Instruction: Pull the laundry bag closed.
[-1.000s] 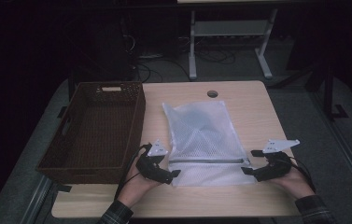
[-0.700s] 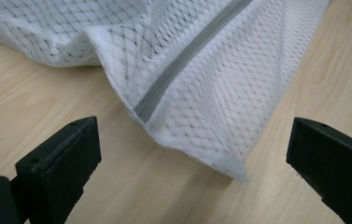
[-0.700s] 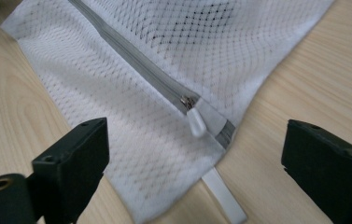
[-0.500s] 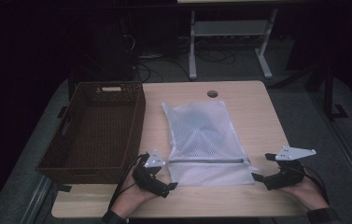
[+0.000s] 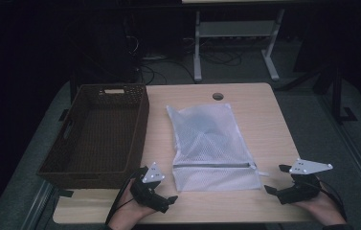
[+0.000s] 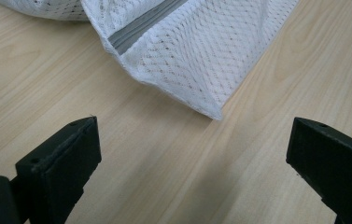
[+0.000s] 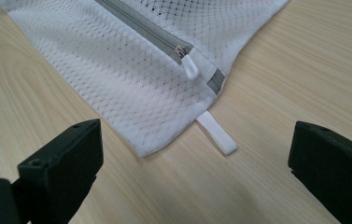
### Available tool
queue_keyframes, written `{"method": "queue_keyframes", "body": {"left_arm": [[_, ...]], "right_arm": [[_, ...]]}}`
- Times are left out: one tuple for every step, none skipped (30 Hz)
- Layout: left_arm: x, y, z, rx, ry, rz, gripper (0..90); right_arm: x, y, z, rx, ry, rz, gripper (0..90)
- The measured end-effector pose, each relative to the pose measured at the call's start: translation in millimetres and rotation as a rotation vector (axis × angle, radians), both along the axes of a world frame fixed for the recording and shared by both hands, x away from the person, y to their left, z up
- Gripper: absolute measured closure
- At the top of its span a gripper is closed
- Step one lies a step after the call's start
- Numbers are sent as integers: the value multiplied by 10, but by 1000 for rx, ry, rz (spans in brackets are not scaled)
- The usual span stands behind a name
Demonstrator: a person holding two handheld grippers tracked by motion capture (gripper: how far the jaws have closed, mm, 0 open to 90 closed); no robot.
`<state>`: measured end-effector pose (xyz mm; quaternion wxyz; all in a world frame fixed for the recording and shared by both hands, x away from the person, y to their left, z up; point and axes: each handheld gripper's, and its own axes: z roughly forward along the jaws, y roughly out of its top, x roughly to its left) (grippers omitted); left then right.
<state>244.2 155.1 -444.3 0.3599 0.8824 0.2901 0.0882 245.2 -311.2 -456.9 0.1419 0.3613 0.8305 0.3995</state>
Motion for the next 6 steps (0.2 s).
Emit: {"method": "queue_keyframes", "body": {"left_arm": [[2, -2, -2, -2, 0, 1, 30], [4, -4, -6, 1, 0, 0, 30], [2, -6, -9, 3, 1, -1, 30], [2, -6, -11, 3, 2, -2, 30], [4, -7, -11, 4, 2, -1, 30], [5, -8, -11, 4, 1, -1, 30]], "right_arm": [[4, 5, 0, 1, -1, 3, 28], [6, 11, 0, 1, -1, 5, 29], [5, 20, -1, 1, -1, 9, 29], [5, 23, -3, -3, -2, 13, 29], [5, 24, -4, -3, -1, 14, 29], [7, 23, -5, -1, -2, 15, 29]]}}
